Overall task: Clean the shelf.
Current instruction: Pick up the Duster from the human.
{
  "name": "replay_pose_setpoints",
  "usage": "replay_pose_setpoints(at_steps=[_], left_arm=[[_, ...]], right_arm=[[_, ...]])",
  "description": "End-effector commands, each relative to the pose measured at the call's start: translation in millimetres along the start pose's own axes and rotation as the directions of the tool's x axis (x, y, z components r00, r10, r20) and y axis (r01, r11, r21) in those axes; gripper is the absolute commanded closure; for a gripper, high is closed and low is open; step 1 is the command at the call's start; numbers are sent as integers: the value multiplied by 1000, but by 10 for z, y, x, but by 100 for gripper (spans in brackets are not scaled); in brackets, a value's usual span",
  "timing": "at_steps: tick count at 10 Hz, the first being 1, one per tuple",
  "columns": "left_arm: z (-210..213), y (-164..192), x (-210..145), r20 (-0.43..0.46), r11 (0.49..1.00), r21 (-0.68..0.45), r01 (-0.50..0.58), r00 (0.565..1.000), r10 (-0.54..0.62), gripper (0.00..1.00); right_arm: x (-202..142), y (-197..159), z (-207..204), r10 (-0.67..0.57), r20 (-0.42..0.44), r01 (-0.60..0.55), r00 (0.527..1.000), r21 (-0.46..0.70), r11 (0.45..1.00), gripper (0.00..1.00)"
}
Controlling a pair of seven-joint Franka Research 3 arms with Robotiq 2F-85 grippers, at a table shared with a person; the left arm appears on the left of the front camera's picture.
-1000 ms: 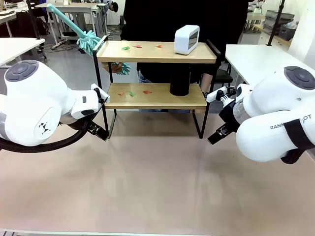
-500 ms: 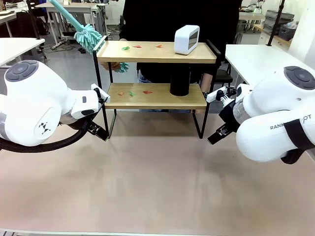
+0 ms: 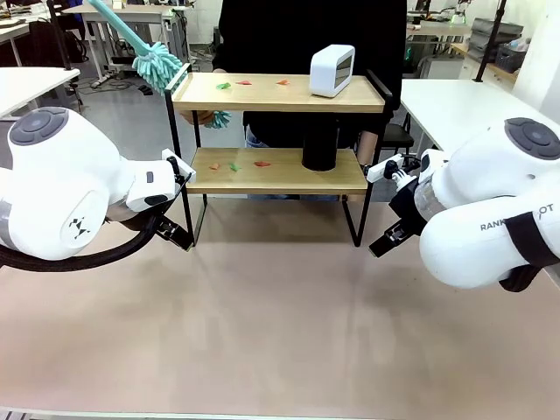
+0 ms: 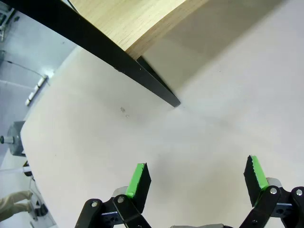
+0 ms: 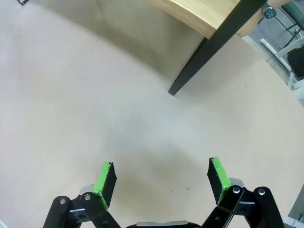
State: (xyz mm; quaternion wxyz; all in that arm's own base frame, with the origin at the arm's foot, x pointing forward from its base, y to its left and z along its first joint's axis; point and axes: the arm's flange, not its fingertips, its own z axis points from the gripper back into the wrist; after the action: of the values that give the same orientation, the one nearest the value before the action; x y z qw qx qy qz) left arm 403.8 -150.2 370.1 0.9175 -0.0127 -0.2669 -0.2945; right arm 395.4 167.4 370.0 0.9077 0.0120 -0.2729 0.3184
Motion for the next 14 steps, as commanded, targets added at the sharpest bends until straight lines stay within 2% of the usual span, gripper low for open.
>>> replay_pose_setpoints(at_steps=[1,2,3,4,5,6,7,8,9,11,12,13,14], left_arm=[[0,0,0,0,1000,0,0,1000,0,0],[276,22,-40,-50,984,-166,58,997,-67,0],[640,126,-174,-40,936,-342,82,994,-102,0],[1023,319,-342,2,902,-427,61,998,-67,0],[1326,485,-461,68,850,-525,49,998,-15,0],[1541,709,-585,124,843,-538,-5,989,84,0],[1799,957,-727,211,808,-587,-58,952,221,0],[2072,1281,-1003,307,775,-621,-114,875,375,0],[2207,1566,-1300,352,734,-658,-169,793,498,0],[2230,2064,-1877,360,632,-735,-247,647,672,0],[2132,2287,-2187,335,582,-759,-292,591,734,0],[2004,2396,-2416,305,547,-767,-336,558,771,0],[1831,2453,-2598,274,491,-795,-356,510,815,0]], right_arm=[[0,0,0,0,0,0,1000,0,1000,0],[-33,-21,299,-49,-107,57,993,75,996,0],[-143,-93,763,-141,-95,158,985,209,965,0],[-292,-205,1271,-372,-109,387,922,259,885,0],[-489,-338,1605,-488,-82,485,869,336,807,0],[-721,-492,1874,-564,-30,517,826,441,734,0],[-984,-611,2107,-613,-11,527,790,522,670,0],[-1333,-822,2304,-682,11,555,731,572,604,0],[-1657,-1100,2420,-739,4,563,673,646,515,0],[-2233,-1601,2489,-843,-3,566,538,742,359,0],[-2533,-1847,2425,-885,-23,573,466,770,281,0],[-2774,-2035,2281,-918,-62,591,392,782,199,0],[-2937,-2127,2105,-934,-95,594,345,793,138,0]])
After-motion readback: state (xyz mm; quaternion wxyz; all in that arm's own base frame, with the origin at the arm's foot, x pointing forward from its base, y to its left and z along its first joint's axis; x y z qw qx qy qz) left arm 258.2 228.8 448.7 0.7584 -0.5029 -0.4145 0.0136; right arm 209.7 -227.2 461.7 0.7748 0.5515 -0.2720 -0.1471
